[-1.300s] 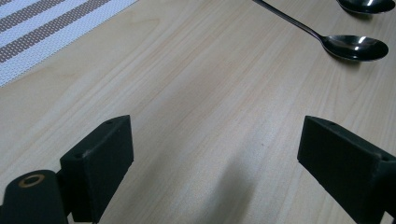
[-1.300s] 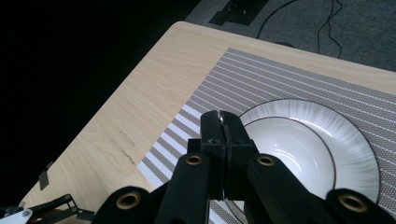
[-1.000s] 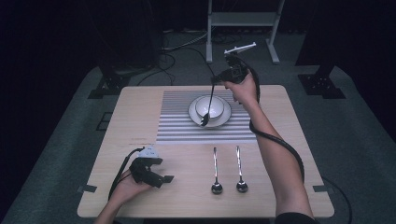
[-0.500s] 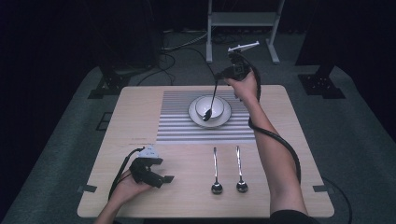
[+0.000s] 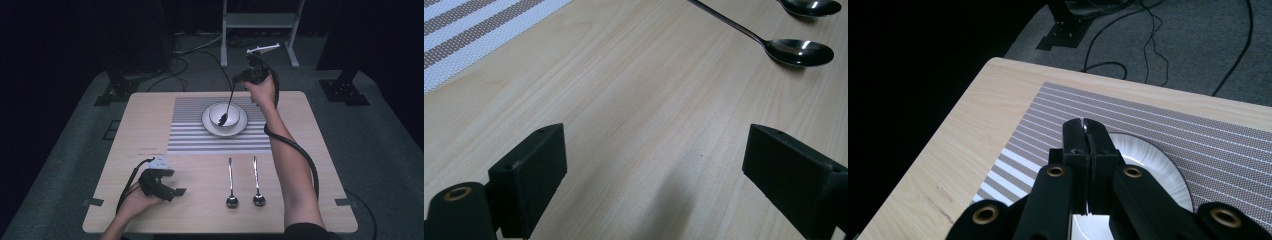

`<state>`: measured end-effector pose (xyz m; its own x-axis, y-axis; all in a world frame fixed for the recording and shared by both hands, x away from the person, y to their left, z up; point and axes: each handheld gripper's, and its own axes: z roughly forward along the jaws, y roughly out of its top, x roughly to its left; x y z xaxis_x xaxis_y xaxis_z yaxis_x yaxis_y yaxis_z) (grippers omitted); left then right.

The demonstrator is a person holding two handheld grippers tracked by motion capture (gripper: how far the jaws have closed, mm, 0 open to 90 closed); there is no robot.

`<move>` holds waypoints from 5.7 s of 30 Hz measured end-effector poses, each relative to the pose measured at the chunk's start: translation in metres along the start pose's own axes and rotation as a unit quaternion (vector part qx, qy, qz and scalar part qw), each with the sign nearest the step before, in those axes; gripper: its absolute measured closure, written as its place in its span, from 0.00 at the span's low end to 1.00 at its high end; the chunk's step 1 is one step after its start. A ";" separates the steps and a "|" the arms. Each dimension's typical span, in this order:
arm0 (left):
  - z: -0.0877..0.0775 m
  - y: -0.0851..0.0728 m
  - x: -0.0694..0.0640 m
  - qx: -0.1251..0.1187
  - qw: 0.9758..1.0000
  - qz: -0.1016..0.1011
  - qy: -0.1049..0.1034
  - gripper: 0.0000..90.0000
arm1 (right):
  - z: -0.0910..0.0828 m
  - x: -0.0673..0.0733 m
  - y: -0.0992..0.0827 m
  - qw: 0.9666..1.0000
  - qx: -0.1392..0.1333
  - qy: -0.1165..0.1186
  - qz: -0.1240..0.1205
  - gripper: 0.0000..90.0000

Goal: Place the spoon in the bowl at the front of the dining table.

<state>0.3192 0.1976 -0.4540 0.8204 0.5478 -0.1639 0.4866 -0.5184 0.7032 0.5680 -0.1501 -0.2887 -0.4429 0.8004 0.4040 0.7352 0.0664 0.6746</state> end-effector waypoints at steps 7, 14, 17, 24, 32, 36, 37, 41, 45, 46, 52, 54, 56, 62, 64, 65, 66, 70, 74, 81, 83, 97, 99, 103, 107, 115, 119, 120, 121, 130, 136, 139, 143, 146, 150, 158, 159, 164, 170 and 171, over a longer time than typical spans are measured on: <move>0.000 0.000 0.000 0.000 1.000 0.001 0.000 0.11 | 0.003 -0.004 0.000 1.000 -0.004 -0.012 0.006 0.99; 0.000 0.000 -0.001 0.000 1.000 0.002 -0.001 0.11 | 0.007 -0.007 0.000 1.000 -0.007 -0.020 0.007 0.99; 0.000 0.001 -0.002 0.001 1.000 0.004 -0.001 0.11 | 0.009 -0.007 -0.001 1.000 -0.004 -0.028 0.004 0.99; 0.000 0.001 -0.002 -0.001 1.000 0.003 -0.001 0.11 | 0.015 -0.008 -0.004 0.999 0.004 -0.041 -0.004 0.98; -0.001 -0.001 -0.001 -0.005 1.000 0.000 0.006 0.11 | 0.022 -0.010 -0.011 0.999 0.029 -0.042 -0.011 0.98; -0.003 -0.002 -0.001 -0.005 1.000 -0.003 0.008 0.11 | 0.024 -0.017 -0.015 0.998 0.042 -0.038 -0.010 0.98; -0.003 -0.003 -0.001 -0.005 1.000 -0.004 0.009 0.11 | 0.024 -0.019 -0.016 0.998 0.044 -0.036 -0.008 0.98; -0.003 -0.003 0.000 -0.006 1.000 -0.006 0.011 0.11 | 0.022 -0.023 -0.018 0.998 0.048 -0.035 -0.005 0.98; -0.002 -0.003 0.001 -0.002 1.000 -0.005 0.011 0.11 | 0.019 -0.025 -0.021 0.998 0.054 -0.036 -0.005 0.97; -0.002 -0.003 0.001 -0.002 1.000 -0.005 0.011 0.11 | 0.019 -0.026 -0.022 0.998 0.055 -0.036 -0.004 0.97; -0.002 -0.003 0.001 -0.001 1.000 -0.004 0.010 0.11 | 0.018 -0.028 -0.026 0.996 0.072 -0.048 -0.012 0.94; -0.001 -0.003 0.002 0.000 1.000 -0.003 0.009 0.11 | 0.019 -0.029 -0.027 0.996 0.074 -0.047 -0.012 0.93; 0.000 -0.002 0.002 0.000 1.000 -0.003 0.009 0.11 | 0.021 -0.029 -0.028 0.996 0.077 -0.047 -0.013 0.91; 0.000 -0.002 0.003 0.000 1.000 -0.005 0.008 0.11 | 0.025 -0.032 -0.032 0.995 0.083 -0.048 -0.012 0.88; 0.000 -0.002 0.003 0.000 1.000 -0.005 0.008 0.11 | 0.025 -0.033 -0.034 0.995 0.085 -0.048 -0.012 0.86; 0.000 -0.002 0.003 0.000 1.000 -0.004 0.008 0.11 | 0.026 -0.033 -0.034 0.995 0.085 -0.048 -0.013 0.84; 0.000 -0.002 0.003 0.000 1.000 -0.004 0.008 0.11 | 0.026 -0.034 -0.035 0.995 0.085 -0.048 -0.013 0.84; 0.001 -0.001 0.003 0.000 1.000 -0.003 0.007 0.11 | 0.028 -0.036 -0.036 0.995 0.089 -0.048 -0.011 0.82; 0.000 -0.001 0.004 0.000 1.000 -0.004 0.008 0.11 | 0.030 -0.038 -0.039 0.994 0.095 -0.052 -0.014 0.80; 0.001 -0.001 0.004 0.000 1.000 -0.002 0.007 0.11 | 0.034 -0.041 -0.042 0.992 0.110 -0.062 -0.019 0.76; 0.000 -0.001 0.004 0.000 1.000 -0.001 0.008 0.11 | 0.035 -0.042 -0.043 0.992 0.112 -0.062 -0.021 0.76; 0.000 0.000 0.004 -0.002 1.000 -0.001 0.010 0.11 | 0.036 -0.050 -0.054 0.988 0.134 -0.063 -0.030 0.70; 0.000 0.000 0.004 -0.001 1.000 -0.001 0.010 0.11 | 0.036 -0.051 -0.056 0.988 0.136 -0.061 -0.031 0.70; 0.000 0.000 0.004 -0.001 1.000 0.001 0.010 0.11 | 0.034 -0.054 -0.060 0.989 0.136 -0.053 -0.026 0.68; 0.000 0.000 0.003 -0.002 1.000 0.000 0.010 0.11 | 0.032 -0.056 -0.064 0.989 0.138 -0.042 -0.026 0.66; 0.000 0.000 0.003 0.001 1.000 0.001 0.009 0.11 | 0.023 -0.058 -0.074 0.989 0.144 -0.021 -0.039 0.60; 0.000 0.000 0.005 0.002 1.000 0.001 0.011 0.11 | 0.010 -0.059 -0.076 0.990 0.131 -0.010 -0.044 0.57; 0.000 0.000 0.005 0.001 1.000 -0.001 0.011 0.11 | 0.007 -0.060 -0.077 0.991 0.131 -0.002 -0.040 0.57; -0.001 -0.001 0.006 0.002 1.000 -0.002 0.013 0.11 | 0.005 -0.060 -0.079 0.991 0.130 -0.002 -0.040 0.57; -0.006 -0.003 0.012 -0.004 1.000 -0.010 0.023 0.11 | -0.005 -0.067 -0.096 0.988 0.147 -0.003 -0.054 0.52; -0.007 -0.005 0.015 -0.006 1.000 -0.017 0.026 0.11 | -0.011 -0.071 -0.109 0.986 0.154 0.006 -0.059 0.49; -0.009 -0.005 0.016 -0.009 0.999 -0.020 0.027 0.11 | -0.014 -0.072 -0.116 0.986 0.156 0.012 -0.060 0.48; -0.010 -0.005 0.017 -0.010 0.999 -0.023 0.026 0.11 | -0.018 -0.072 -0.124 0.986 0.154 0.019 -0.062 0.47; -0.010 -0.005 0.017 -0.011 0.999 -0.024 0.026 0.11 | -0.021 -0.072 -0.129 0.986 0.151 0.026 -0.062 0.47; -0.010 -0.006 0.018 -0.011 0.999 -0.025 0.028 0.11 | -0.024 -0.072 -0.136 0.987 0.146 0.036 -0.061 0.46; -0.010 -0.006 0.018 -0.008 0.999 -0.023 0.030 0.11 | -0.028 -0.070 -0.153 0.986 0.147 0.049 -0.064 0.44; -0.010 -0.006 0.017 -0.008 0.999 -0.023 0.030 0.11 | -0.029 -0.070 -0.155 0.986 0.147 0.052 -0.065 0.44; -0.010 -0.006 0.018 -0.005 0.999 -0.022 0.031 0.11 | -0.031 -0.070 -0.164 0.986 0.146 0.057 -0.064 0.43; -0.011 -0.006 0.018 -0.010 0.999 -0.026 0.029 0.10 | -0.034 -0.072 -0.175 0.986 0.146 0.060 -0.062 0.42; -0.011 -0.006 0.018 -0.011 0.999 -0.026 0.030 0.10 | -0.034 -0.072 -0.177 0.986 0.146 0.060 -0.061 0.42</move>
<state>0.3278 0.2177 -0.4535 0.7748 0.6117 -0.1594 0.5209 -0.4748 0.7094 0.4520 -0.2399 -0.4163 -0.5823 0.7009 0.4119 0.7807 0.3407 0.5239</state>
